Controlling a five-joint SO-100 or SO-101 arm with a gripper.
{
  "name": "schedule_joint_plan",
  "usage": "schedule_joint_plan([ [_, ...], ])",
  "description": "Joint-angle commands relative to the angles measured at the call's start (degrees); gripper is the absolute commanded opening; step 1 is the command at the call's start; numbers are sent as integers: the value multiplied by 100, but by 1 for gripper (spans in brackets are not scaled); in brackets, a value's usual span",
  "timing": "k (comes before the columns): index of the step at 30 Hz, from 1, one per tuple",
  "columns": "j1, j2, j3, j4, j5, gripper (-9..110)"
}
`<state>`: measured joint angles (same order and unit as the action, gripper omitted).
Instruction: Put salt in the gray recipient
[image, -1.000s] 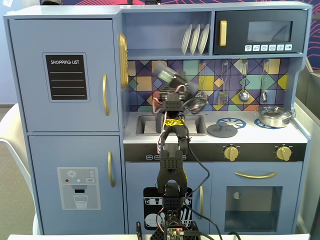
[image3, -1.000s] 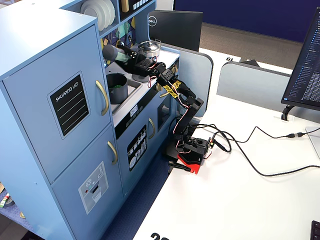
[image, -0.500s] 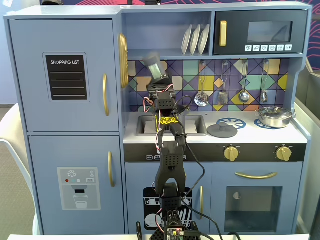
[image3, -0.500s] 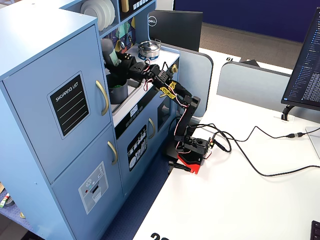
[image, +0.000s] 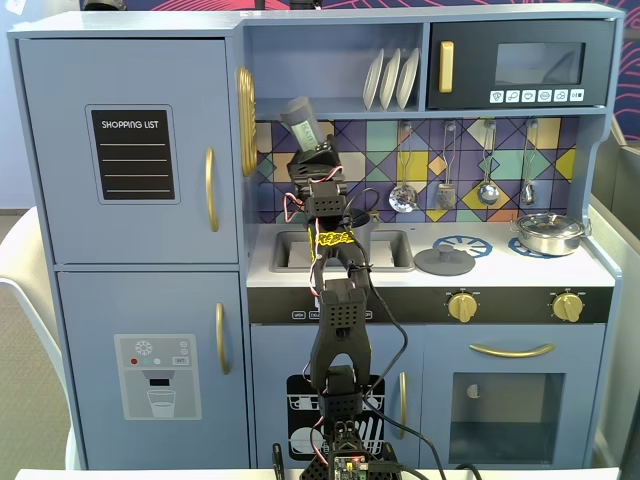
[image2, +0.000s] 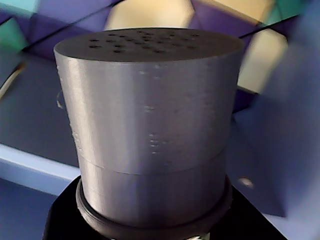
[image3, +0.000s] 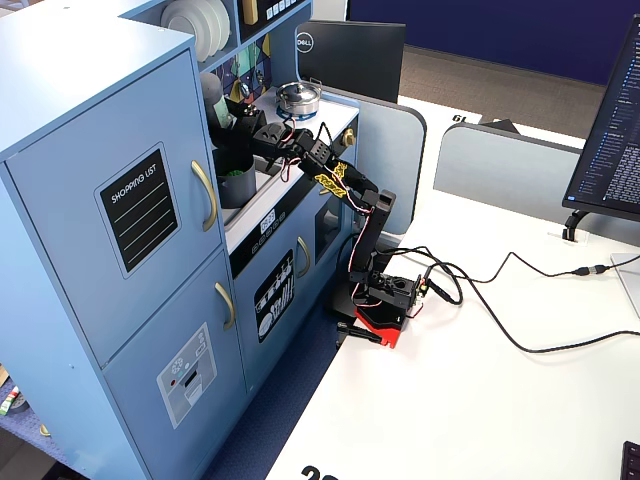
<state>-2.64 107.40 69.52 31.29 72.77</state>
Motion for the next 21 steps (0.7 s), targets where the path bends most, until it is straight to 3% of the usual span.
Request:
schedule_joint_plan([
  [1, 167, -132, -756, 1521, 0, 0],
  [5, 132, -308, -773, 1784, 158, 0],
  [12, -44, -325, -756, -721, -448, 0],
  [19, 334, -510, -1072, 1846, 44, 0],
  [21, 290, -571, -940, 1802, -9, 0],
])
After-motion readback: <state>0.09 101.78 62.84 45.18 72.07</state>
